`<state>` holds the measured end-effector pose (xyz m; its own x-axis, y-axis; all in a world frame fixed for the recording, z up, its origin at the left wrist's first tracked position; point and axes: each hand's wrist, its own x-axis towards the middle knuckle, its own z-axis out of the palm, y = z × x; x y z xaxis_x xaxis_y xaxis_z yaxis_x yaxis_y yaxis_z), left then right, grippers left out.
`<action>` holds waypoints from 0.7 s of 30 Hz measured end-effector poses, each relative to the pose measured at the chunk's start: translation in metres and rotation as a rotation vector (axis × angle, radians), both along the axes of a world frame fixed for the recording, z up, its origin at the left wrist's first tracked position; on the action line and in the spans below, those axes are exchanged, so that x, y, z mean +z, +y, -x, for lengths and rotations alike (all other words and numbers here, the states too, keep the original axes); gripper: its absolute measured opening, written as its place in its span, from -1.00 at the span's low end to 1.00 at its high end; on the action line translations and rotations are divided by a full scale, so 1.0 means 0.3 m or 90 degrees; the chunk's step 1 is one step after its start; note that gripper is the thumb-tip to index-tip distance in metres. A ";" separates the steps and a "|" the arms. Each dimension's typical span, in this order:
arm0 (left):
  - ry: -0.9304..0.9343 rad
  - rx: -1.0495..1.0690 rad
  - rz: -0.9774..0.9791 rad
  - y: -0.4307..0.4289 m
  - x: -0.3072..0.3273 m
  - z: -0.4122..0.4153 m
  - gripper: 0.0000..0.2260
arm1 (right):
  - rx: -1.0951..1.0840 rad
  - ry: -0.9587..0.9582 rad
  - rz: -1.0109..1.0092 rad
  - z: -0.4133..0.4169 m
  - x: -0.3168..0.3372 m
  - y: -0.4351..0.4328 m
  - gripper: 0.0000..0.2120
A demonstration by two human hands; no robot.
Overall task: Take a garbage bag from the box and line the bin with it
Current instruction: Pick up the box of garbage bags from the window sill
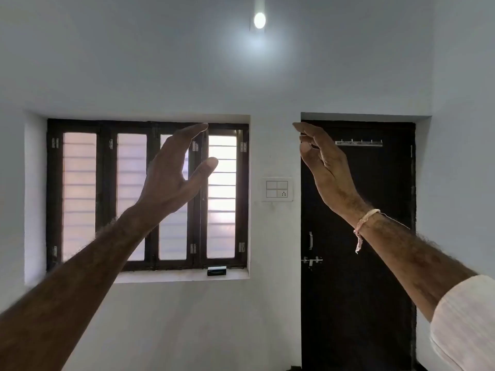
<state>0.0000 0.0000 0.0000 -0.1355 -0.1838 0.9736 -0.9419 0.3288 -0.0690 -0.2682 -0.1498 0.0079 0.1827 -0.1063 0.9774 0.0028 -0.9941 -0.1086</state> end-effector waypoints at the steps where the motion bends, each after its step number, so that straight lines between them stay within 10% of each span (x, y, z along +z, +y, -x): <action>1: 0.000 0.000 0.003 -0.009 -0.005 -0.010 -0.40 | 0.000 -0.005 -0.001 -0.009 -0.001 -0.007 -0.28; 21: 0.137 0.007 -0.145 -0.703 -0.401 -0.498 -0.42 | -0.009 0.063 -0.136 -0.533 -0.414 -0.693 -0.66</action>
